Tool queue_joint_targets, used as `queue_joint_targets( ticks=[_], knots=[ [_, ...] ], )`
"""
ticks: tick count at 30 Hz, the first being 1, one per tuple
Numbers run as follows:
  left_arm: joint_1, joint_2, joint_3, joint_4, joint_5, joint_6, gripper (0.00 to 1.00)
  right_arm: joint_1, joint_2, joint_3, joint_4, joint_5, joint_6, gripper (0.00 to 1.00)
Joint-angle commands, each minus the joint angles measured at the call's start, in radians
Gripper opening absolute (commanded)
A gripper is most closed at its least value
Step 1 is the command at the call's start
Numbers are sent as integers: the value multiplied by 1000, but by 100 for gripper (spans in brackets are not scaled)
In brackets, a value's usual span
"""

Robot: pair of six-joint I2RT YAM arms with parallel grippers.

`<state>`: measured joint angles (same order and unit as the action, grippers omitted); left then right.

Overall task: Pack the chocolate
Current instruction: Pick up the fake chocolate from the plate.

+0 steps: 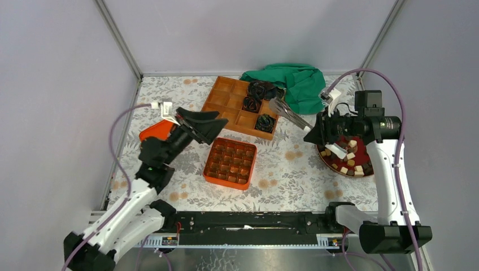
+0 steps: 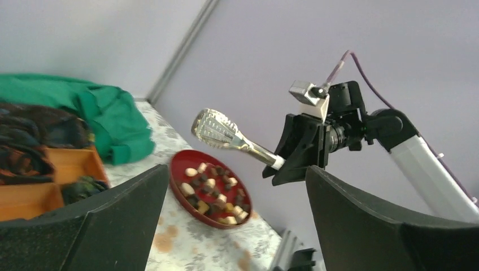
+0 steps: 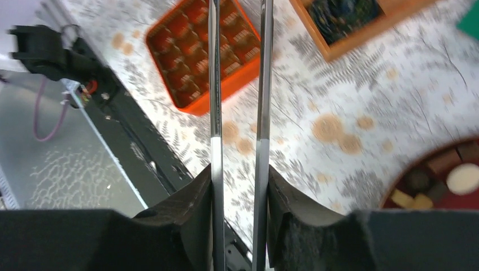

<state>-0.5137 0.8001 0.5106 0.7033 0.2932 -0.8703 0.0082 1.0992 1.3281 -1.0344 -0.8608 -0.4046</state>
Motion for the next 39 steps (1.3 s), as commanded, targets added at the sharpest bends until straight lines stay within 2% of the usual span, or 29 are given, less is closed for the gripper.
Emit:
queue_joint_targets(
  ticks=[1, 5, 8, 12, 17, 21, 30, 39],
  knots=[
    [43, -64, 215, -701, 103, 349, 99, -75, 41, 77, -130, 149, -122, 40],
    [49, -12, 322, -965, 145, 524, 99, -174, 89, 110, -230, 181, -219, 42],
    [49, -11, 325, -1059, 59, 623, 99, -248, 112, 107, -279, 219, -278, 41],
    [49, -76, 253, -1048, -44, 669, 99, -393, 139, 98, -352, 293, -395, 41],
    [49, -168, 113, -970, -77, 665, 99, -581, 182, 86, -373, 405, -537, 41],
    [49, -180, 112, -960, -116, 681, 99, -675, 230, 80, -354, 470, -598, 41],
    [49, -130, 121, -947, -62, 661, 99, -698, 359, 103, -250, 569, -606, 42],
    [49, -149, 108, -932, -59, 656, 99, -698, 480, 148, -185, 571, -607, 41]
  ],
)
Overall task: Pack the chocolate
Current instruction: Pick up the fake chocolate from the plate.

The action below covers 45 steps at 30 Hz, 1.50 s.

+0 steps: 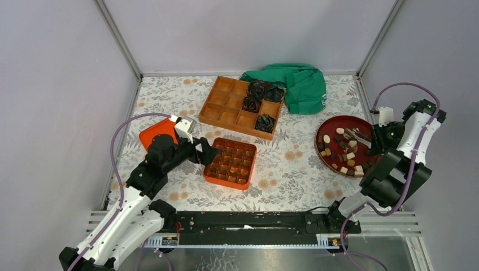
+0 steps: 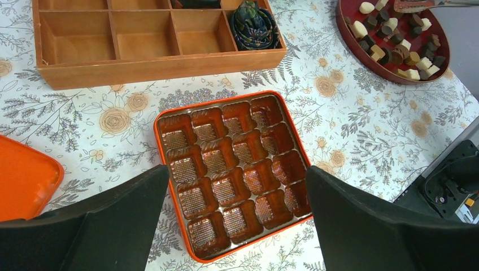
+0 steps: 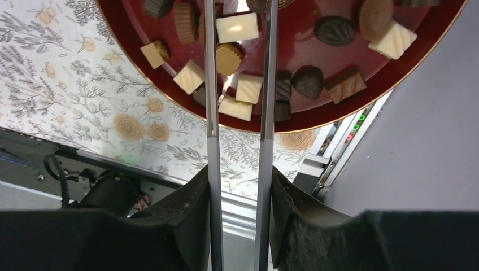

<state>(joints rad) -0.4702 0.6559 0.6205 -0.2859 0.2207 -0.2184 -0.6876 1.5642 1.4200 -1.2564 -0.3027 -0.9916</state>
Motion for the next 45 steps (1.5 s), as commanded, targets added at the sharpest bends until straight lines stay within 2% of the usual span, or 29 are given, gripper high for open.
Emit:
queue_joint_targets(
  ticks=[1, 8, 14, 33, 45],
  knots=[
    [5, -1, -2, 57, 14, 4, 99, -3, 24, 61, 41, 13, -26, 41],
    [6, 15, 1, 57, 12, 4, 99, 24, 102, 91, 64, 1, -44, 41],
    [6, 18, -1, 55, 3, 7, 99, 88, 119, 82, 111, 69, -47, 41],
    [6, 29, 1, 56, 0, 10, 99, 161, 174, 120, 151, 200, -50, 43],
    [7, 36, 1, 55, 0, 11, 99, 217, 207, 131, 143, 202, -50, 45]
  ],
)
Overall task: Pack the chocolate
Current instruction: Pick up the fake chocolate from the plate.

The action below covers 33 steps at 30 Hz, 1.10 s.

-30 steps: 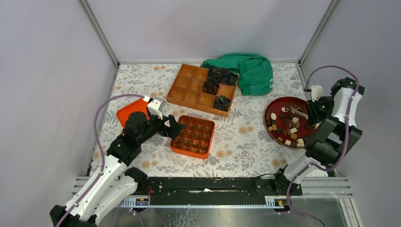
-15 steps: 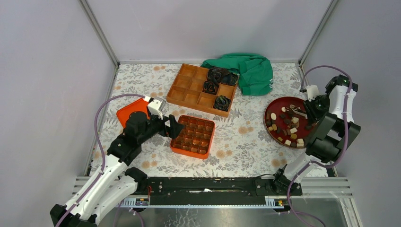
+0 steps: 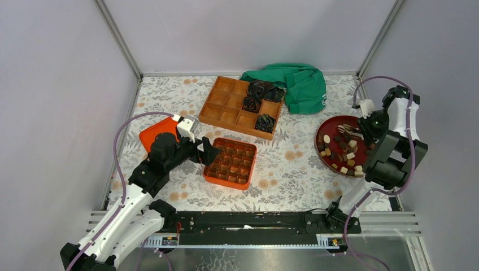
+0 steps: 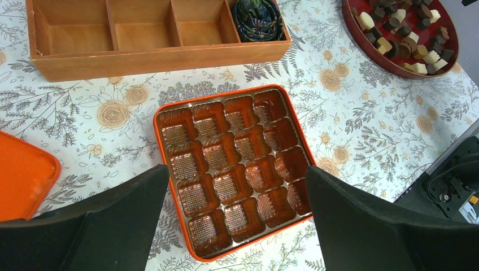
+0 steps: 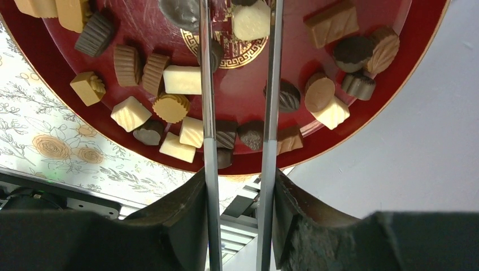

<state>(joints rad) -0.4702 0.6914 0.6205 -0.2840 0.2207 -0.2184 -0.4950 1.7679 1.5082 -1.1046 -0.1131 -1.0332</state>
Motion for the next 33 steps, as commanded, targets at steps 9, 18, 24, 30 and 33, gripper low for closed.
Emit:
queue_joint_targets(
  ticks=[9, 18, 24, 30, 33],
  knots=[
    [10, -1, 1, 53, 1, 11, 99, 59, 28, 72, -9, 29, 10, 45],
    [11, -2, 1, 54, 3, 11, 99, 63, 17, 67, -8, 51, 15, 32],
    [10, -4, 2, 53, 3, 11, 99, 62, -5, 89, -33, 19, 26, 7],
    [10, -7, 1, 53, 3, 11, 99, 62, -39, 99, -56, -24, 39, 0],
    [10, -8, 2, 54, 4, 11, 99, 62, -51, 83, -51, -24, 39, 0]
  ],
)
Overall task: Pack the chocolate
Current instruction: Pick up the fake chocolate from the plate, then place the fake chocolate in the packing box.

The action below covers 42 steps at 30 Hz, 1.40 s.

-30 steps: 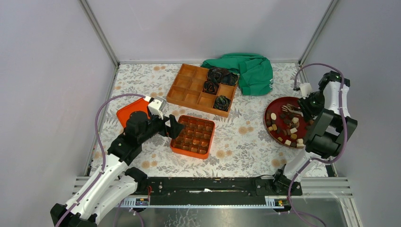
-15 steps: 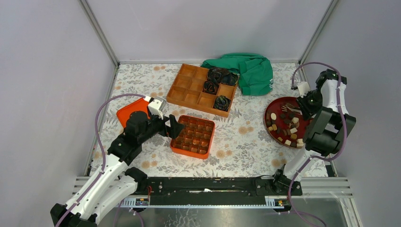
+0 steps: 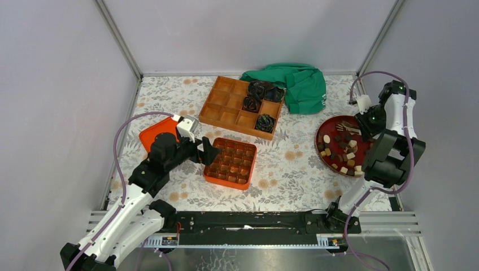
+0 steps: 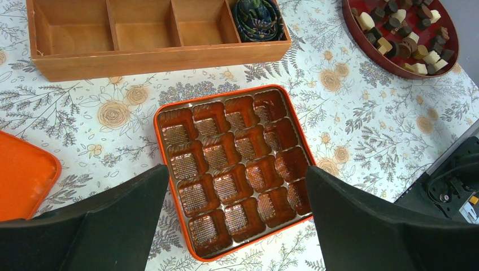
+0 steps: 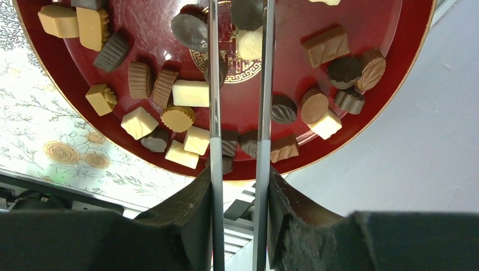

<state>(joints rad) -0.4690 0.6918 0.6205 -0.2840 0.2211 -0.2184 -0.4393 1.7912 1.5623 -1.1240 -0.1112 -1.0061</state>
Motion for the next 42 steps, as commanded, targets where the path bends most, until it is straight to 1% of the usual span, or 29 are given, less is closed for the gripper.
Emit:
queue_joint_targets(
  ticks=[1, 7, 11, 14, 17, 21, 27, 30, 33, 38, 42],
  knots=[
    [9, -9, 1, 53, 3, 11, 99, 7, -78, 22, -30, -26, 13, 0],
    [9, -9, 1, 52, 2, 11, 99, 7, -118, 17, -57, -92, 23, 0],
    [10, -8, 3, 50, -1, 11, 99, 10, -175, 5, -95, -180, 27, 0],
    [10, -5, 5, 48, -7, 12, 99, 39, -230, -21, -127, -261, 30, 0],
    [12, 1, 7, 46, -15, 14, 99, 105, -290, -55, -146, -354, 50, 0],
    [15, 5, 11, 38, -39, 20, 99, 220, -361, -93, -125, -484, 112, 0],
    [23, 17, 12, 35, -76, 26, 99, 449, -432, -142, -36, -624, 168, 0],
    [32, 28, 13, 30, -83, 29, 99, 602, -440, -169, 58, -633, 201, 0],
    [42, 33, 13, 29, -90, 30, 99, 708, -418, -176, 105, -610, 213, 0],
    [57, 41, 15, 30, -90, 30, 99, 833, -401, -259, 217, -503, 261, 0],
    [64, 52, 16, 30, -79, 28, 99, 878, -397, -322, 262, -416, 287, 0]
  ],
)
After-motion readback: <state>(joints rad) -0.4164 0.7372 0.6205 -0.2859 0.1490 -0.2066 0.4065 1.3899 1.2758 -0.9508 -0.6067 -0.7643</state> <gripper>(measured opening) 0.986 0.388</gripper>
